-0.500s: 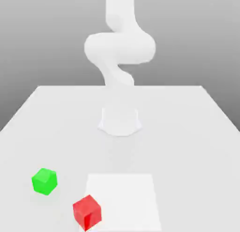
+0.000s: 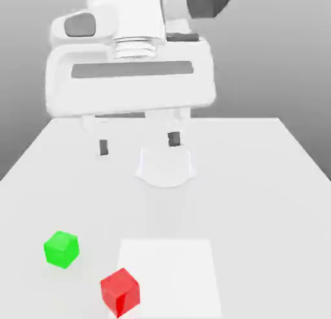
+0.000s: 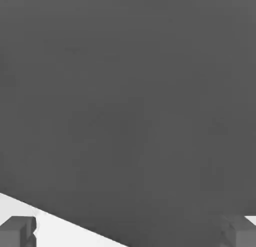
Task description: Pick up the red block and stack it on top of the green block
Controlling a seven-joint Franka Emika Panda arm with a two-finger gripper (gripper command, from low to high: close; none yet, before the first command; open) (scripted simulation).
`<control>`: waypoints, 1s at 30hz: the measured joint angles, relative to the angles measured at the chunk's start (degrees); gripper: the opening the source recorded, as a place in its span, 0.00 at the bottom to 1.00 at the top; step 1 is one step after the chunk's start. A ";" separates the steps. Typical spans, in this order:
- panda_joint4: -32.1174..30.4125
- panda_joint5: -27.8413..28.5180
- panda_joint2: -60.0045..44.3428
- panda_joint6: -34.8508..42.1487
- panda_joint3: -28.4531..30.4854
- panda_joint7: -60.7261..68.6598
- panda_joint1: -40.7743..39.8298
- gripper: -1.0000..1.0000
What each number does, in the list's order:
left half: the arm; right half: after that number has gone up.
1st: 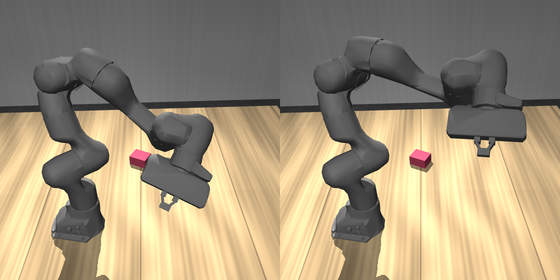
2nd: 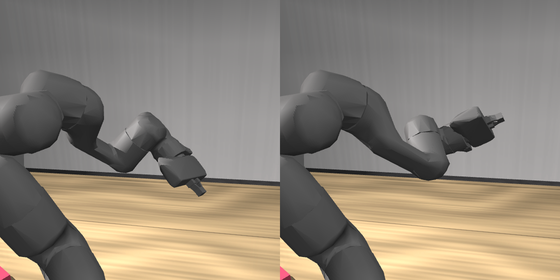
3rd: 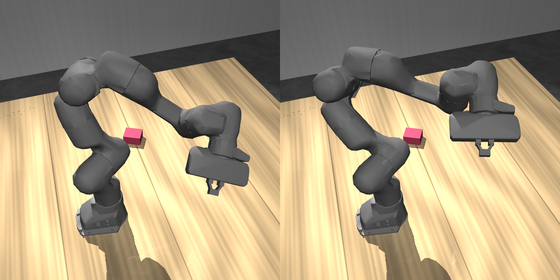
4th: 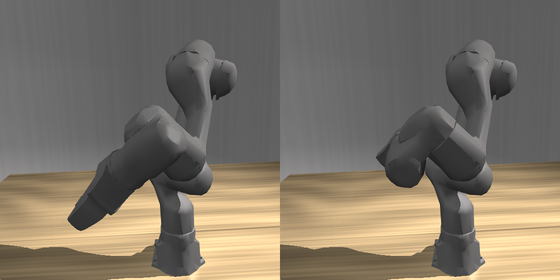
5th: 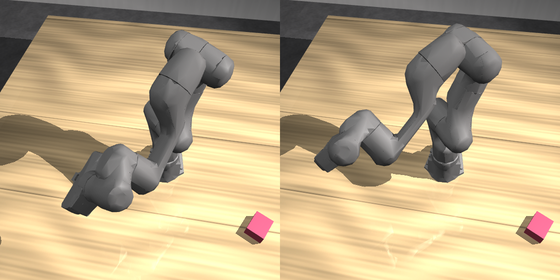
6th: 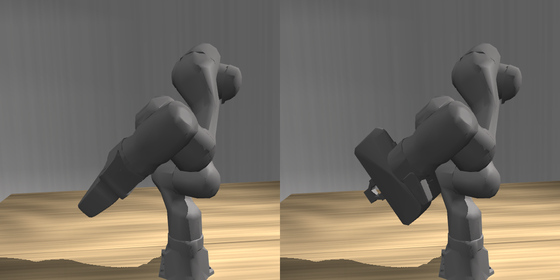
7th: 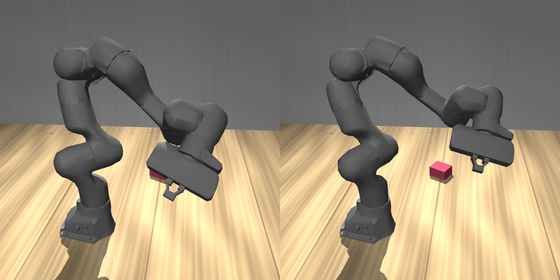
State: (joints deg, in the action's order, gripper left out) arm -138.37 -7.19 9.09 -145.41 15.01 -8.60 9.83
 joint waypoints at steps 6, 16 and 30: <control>-2.25 -1.88 -12.36 -4.67 0.85 12.23 -1.11 0.50; -2.36 -6.00 -30.48 -15.92 -3.36 23.44 -5.80 0.00; -6.39 2.11 -18.06 -7.87 3.61 13.36 -5.01 0.00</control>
State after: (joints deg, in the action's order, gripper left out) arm -144.75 -5.08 -8.97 -153.27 18.62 4.76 4.82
